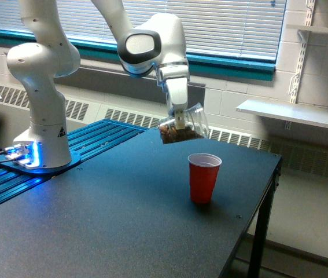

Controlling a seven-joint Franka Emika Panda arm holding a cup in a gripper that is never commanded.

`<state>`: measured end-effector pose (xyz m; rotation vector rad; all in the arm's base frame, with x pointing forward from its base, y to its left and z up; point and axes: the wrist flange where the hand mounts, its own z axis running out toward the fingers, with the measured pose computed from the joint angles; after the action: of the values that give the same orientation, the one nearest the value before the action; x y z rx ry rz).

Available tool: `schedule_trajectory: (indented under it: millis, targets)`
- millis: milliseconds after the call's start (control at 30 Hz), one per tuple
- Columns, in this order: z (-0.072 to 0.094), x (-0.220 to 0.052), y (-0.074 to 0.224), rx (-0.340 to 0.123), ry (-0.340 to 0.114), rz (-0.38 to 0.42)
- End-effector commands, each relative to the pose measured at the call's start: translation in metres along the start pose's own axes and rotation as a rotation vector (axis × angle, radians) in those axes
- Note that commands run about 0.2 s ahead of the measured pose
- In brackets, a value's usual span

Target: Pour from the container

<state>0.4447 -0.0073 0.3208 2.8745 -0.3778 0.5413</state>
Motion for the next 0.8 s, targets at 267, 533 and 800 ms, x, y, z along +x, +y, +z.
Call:
schedule_trajectory:
  millis: [267, 533, 800]
  targets:
    - [0.007, -0.012, 0.008, -0.063, -0.038, -0.066]
    - [0.007, -0.01, 0.004, -0.09, -0.05, -0.098]
    - [0.008, -0.01, -0.004, -0.12, -0.062, -0.141]
